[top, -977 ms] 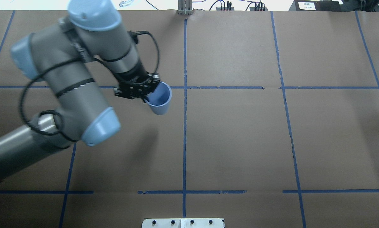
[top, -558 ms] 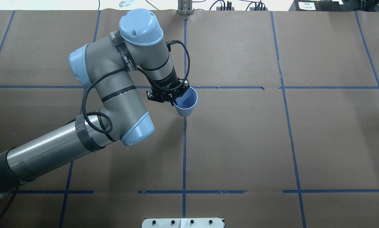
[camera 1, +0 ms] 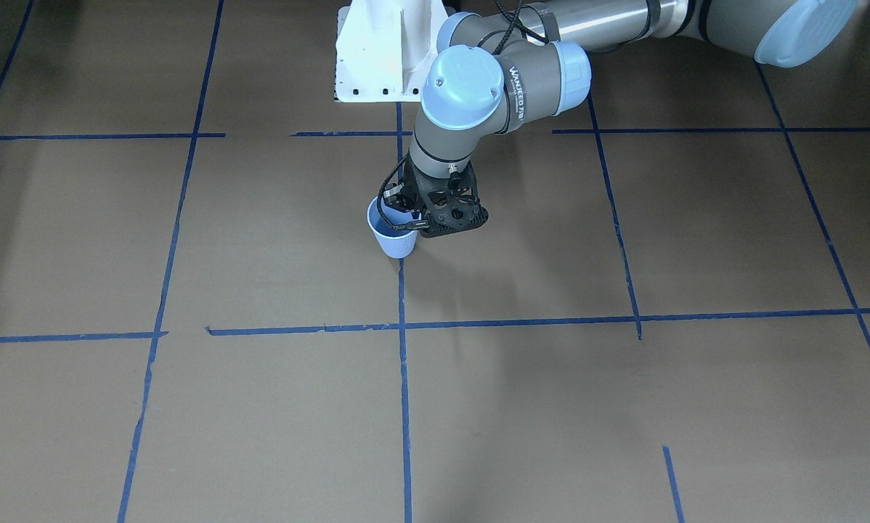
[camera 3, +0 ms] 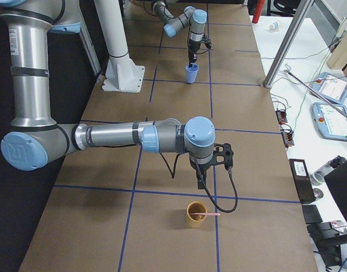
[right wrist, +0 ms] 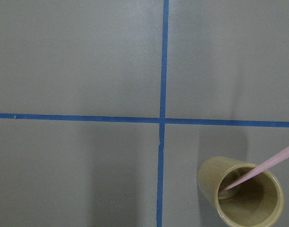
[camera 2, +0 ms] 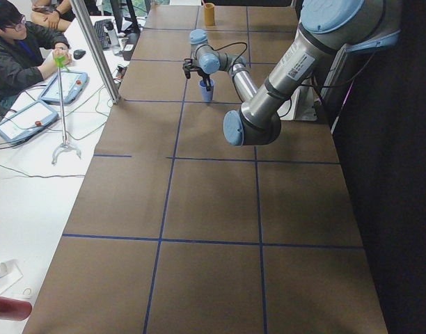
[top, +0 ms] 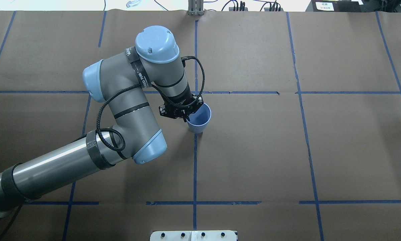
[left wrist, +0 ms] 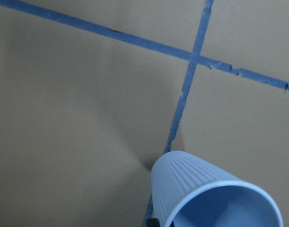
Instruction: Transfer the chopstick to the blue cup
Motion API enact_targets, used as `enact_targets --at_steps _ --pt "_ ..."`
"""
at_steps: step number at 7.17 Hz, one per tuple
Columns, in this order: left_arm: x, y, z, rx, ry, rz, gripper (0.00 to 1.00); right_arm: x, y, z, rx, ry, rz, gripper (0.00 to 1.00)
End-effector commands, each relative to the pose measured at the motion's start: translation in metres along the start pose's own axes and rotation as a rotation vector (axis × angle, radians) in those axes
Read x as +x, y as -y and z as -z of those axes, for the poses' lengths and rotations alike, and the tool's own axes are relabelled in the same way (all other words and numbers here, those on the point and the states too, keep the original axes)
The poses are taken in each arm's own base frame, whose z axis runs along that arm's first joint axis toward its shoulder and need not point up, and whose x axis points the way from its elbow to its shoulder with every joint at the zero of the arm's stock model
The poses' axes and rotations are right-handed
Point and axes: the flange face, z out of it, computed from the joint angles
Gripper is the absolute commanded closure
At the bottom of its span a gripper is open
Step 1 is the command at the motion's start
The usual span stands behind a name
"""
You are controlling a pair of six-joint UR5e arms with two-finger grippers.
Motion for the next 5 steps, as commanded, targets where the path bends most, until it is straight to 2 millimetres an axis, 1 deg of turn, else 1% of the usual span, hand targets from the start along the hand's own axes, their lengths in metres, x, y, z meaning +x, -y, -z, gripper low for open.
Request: enact_targets --at_steps 1,2,3,4,5 --pt "-0.001 -0.006 -0.010 0.002 -0.005 -0.018 0.96 0.000 0.000 0.000 0.000 0.000 0.001 0.00" --pt "-0.002 -0.007 -0.010 -0.001 -0.007 -0.028 0.68 0.000 0.000 0.000 0.000 0.000 0.001 0.00" --pt "-0.005 -0.006 -0.009 0.004 -0.008 -0.029 0.01 0.000 0.000 -0.001 -0.001 0.000 0.003 0.00" --pt "-0.018 -0.008 -0.006 0.011 -0.036 -0.045 0.00 0.000 0.001 0.000 0.001 0.000 0.002 0.00" --pt "-0.035 -0.009 0.010 0.024 -0.066 -0.062 0.00 -0.002 0.002 0.001 0.003 -0.001 0.006 0.00"
